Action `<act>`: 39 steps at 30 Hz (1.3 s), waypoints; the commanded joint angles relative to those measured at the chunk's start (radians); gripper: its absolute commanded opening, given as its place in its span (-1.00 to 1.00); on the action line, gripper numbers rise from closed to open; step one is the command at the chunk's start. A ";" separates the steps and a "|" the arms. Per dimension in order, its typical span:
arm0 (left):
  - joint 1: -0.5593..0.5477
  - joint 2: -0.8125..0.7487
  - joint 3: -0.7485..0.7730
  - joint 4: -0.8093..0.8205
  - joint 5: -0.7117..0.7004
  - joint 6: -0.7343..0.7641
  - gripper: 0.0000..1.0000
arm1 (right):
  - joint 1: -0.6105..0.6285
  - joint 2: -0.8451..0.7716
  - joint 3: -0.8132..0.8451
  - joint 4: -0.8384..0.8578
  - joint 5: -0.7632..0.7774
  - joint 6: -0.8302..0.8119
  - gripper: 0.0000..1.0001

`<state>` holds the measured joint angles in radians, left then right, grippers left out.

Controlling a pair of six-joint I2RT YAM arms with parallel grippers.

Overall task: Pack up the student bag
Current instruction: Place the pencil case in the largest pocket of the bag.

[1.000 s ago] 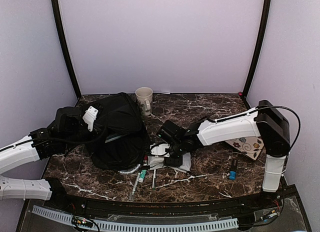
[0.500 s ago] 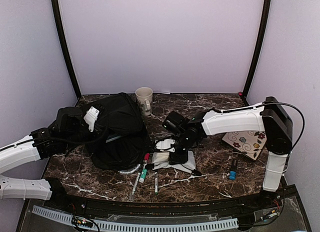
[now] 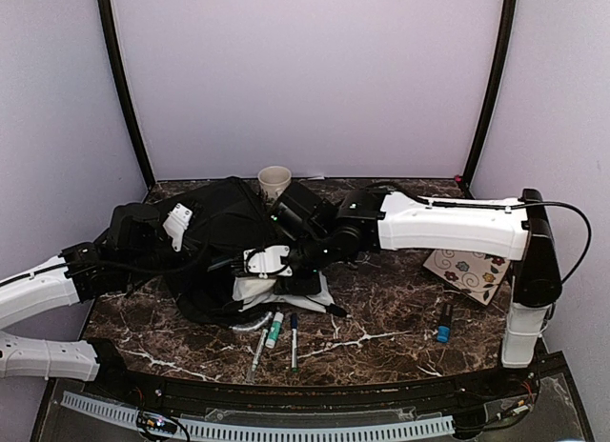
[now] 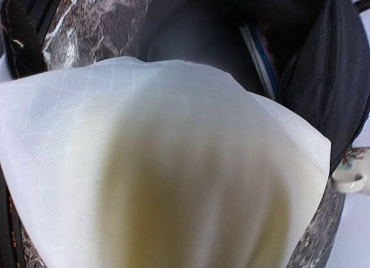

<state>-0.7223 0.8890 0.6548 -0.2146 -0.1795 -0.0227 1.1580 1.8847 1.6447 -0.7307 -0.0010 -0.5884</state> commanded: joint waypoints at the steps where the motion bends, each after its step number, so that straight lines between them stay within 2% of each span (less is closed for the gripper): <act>1: -0.005 -0.007 0.072 0.039 0.085 -0.023 -1.00 | 0.061 0.089 0.141 0.068 0.105 -0.070 -0.67; 12: -0.004 -0.081 0.152 -0.062 0.087 -0.011 -1.00 | 0.085 0.338 0.331 0.215 0.299 -0.187 -0.68; 19: -0.004 -0.092 0.151 -0.066 0.098 0.008 -1.00 | 0.088 0.457 0.383 0.433 0.435 -0.349 -0.68; 31: -0.004 -0.093 0.139 -0.058 0.094 0.026 -1.00 | 0.111 0.459 0.326 0.758 0.413 -0.574 -0.72; 39: -0.004 -0.083 0.139 -0.054 0.151 0.029 -1.00 | 0.088 0.576 0.331 1.091 0.441 -0.737 -0.77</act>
<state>-0.7177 0.8299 0.7517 -0.3561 -0.1287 -0.0067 1.2526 2.4161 1.9453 0.0086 0.4202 -1.2369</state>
